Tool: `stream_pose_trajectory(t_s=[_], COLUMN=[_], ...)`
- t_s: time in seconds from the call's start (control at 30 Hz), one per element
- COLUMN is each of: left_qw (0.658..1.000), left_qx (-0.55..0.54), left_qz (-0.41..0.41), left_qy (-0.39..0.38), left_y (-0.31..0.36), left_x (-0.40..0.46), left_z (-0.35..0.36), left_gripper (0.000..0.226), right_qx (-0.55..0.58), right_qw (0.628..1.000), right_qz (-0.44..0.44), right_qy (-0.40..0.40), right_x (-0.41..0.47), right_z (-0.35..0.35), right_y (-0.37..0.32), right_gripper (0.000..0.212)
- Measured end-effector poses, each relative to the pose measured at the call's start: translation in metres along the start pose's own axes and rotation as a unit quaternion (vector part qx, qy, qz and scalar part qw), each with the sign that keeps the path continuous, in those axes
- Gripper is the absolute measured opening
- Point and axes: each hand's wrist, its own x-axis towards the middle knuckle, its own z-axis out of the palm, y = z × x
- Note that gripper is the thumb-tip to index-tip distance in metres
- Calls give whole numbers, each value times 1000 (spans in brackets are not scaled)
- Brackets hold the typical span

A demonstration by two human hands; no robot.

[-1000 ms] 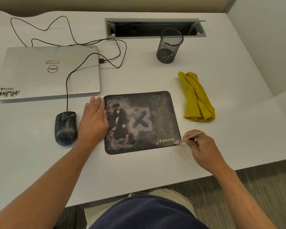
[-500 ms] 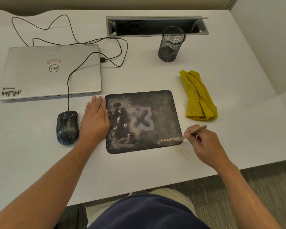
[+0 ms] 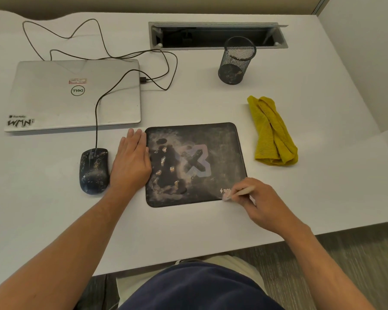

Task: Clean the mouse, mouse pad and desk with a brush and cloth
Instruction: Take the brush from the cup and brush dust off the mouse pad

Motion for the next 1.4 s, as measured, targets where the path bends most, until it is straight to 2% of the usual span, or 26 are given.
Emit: stream_pose_trajectory(t_s=[0.1,0.27,0.4,0.5,0.67,0.77,0.87,0.93,1.0,1.27,1.4], left_qw=[1000,1000,1000,1000,1000,1000,1000,1000,1000,1000,1000], left_qx=[1,4,4,7,6,6,6,5,6,10,11], left_qz=[-2,-2,0,-1,1,3,2,2,2,3,4], left_qy=[-1,-3,-9,-7,-8,-7,-8,-7,-8,-8,-8], left_y=[0,-1,-1,-1,-1,-1,-1,-1,-1,-2,-3], left_x=[1,1,0,0,0,0,0,0,0,0,0], left_z=[0,2,2,1,1,1,0,0,0,3,3], left_gripper=[55,51,54,55,58,57,56,56,57,58,56], right_qx=[-29,-7,0,-47,-138,-106,-24,-29,-64,-187,-137], right_qw=[999,998,1000,999,988,991,999,999,996,974,981], right_qz=[32,18,2,-1,62,57,41,36,47,124,120], right_qy=[-5,55,7,23,28,58,17,-22,-27,-10,67], right_x=[-7,5,9,3,1,9,24,29,28,20,26], right_z=[-10,-4,11,5,-13,-10,4,12,12,-24,-33], right_y=[7,-5,-12,-8,1,-11,-29,-33,-27,4,8], right_gripper=[8,5,10,7,12,12,13,16,18,21,25])
